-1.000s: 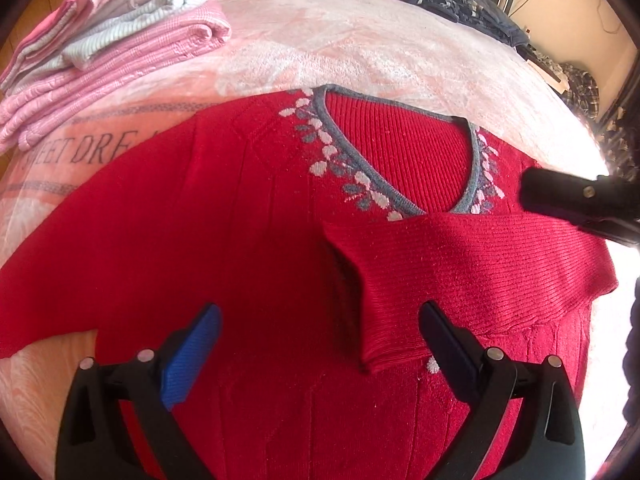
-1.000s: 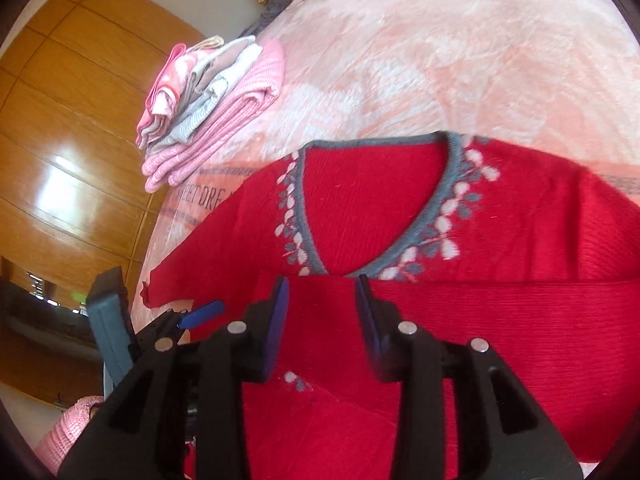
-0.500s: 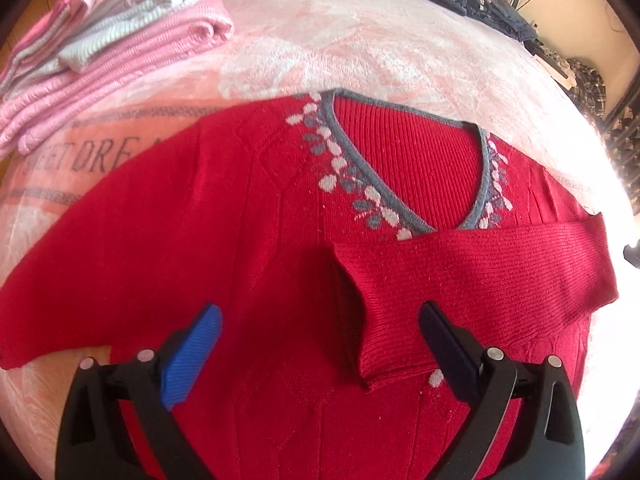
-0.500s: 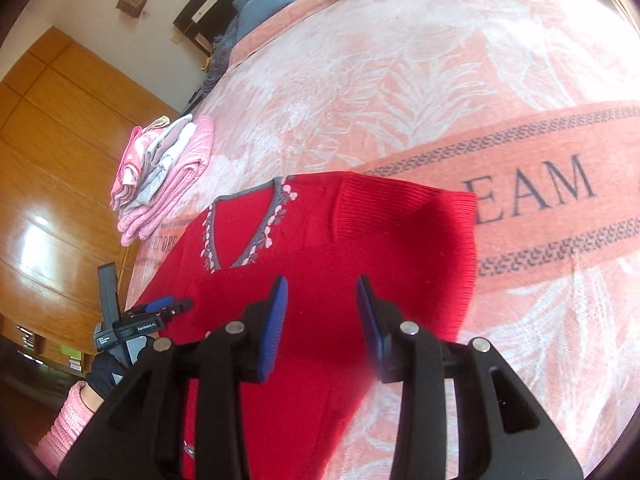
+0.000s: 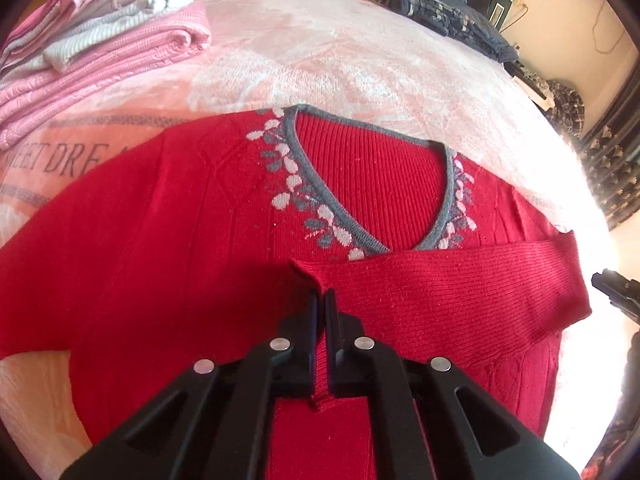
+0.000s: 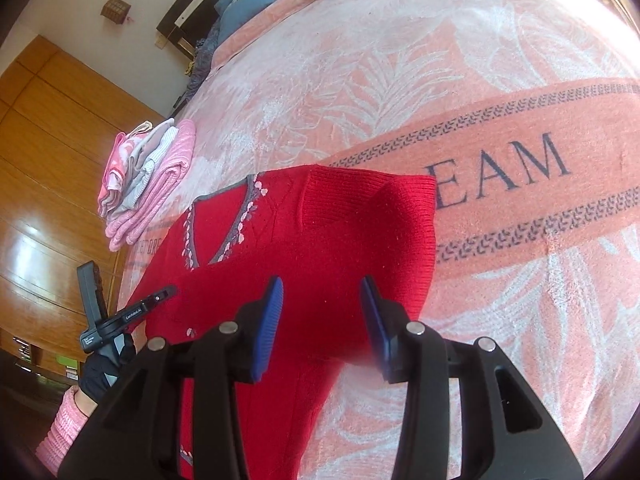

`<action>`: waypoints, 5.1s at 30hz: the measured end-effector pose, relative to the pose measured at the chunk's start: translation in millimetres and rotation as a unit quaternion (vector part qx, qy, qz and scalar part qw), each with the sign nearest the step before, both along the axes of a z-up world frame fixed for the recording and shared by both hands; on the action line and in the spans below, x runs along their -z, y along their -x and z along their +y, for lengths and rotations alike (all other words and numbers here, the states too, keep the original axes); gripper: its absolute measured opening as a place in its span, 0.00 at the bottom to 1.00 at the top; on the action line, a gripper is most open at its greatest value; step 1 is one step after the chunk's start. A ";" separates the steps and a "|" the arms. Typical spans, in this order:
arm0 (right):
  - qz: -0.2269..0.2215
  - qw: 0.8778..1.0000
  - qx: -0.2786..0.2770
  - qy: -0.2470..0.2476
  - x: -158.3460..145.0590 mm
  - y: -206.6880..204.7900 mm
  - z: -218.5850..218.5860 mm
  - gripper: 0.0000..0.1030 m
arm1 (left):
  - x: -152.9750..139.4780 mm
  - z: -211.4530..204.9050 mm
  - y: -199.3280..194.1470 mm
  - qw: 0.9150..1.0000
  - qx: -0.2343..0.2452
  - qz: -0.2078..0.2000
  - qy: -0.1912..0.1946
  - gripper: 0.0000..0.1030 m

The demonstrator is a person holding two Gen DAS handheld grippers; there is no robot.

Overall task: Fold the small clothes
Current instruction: 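Grasp the folded sleeve with the left tool and lay it flat, then move the left tool to the other sleeve cuff and grasp it, then fold the grasped sleeve with the left tool across the sweater body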

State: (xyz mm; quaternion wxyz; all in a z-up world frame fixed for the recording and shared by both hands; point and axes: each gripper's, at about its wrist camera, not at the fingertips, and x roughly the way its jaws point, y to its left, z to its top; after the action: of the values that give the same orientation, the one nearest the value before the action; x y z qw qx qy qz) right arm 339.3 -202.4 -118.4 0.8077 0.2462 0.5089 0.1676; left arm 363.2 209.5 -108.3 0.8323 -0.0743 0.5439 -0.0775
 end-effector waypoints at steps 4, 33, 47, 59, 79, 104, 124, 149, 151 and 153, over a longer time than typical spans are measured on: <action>0.001 1.000 0.011 -0.005 3.0 -2.1 -3.0 0.40 | -17.8 15.8 -2.7 0.999 -0.005 -0.031 0.042 0.03; 0.090 0.994 -0.026 0.062 52.6 -7.6 25.8 0.11 | -8.7 107.0 -22.4 0.994 -0.100 -0.030 -0.012 0.25; 0.043 0.996 -0.054 0.060 26.7 -20.5 77.5 0.31 | -2.7 62.6 -15.7 0.998 -0.054 -0.009 0.009 0.58; 0.014 0.994 -0.062 0.086 49.5 -9.3 88.7 0.40 | 23.9 60.7 -14.8 1.000 -0.026 -0.005 0.003 0.71; 0.086 0.982 -0.011 0.167 10.5 65.2 167.2 0.63 | -6.1 319.5 60.2 0.965 -0.245 0.026 -0.087 0.71; 0.082 0.994 -0.015 0.077 -31.3 89.6 228.1 0.67 | 25.5 538.1 128.7 0.918 -0.394 0.033 -0.013 0.73; 0.080 0.995 -0.005 0.062 -33.3 91.8 211.7 0.67 | -34.5 515.4 121.0 0.926 -0.348 -0.137 0.060 0.19; 0.109 0.992 0.029 0.065 -8.0 106.0 143.5 0.67 | -62.0 104.6 -9.6 0.976 0.006 -0.146 0.163 0.19; 0.110 0.991 0.038 0.067 -6.5 107.8 132.6 0.67 | -57.1 79.3 -10.7 0.975 0.024 -0.139 0.169 0.20; 0.112 0.990 0.046 0.068 -4.1 110.0 123.3 0.67 | -51.6 54.3 -13.0 0.976 0.043 -0.127 0.174 0.24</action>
State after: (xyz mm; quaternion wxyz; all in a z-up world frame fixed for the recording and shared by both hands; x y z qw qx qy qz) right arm 229.3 -79.1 -114.3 0.7671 0.2308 0.5948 0.0664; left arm 376.1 263.8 -56.7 0.8647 -0.1843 0.4148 -0.2150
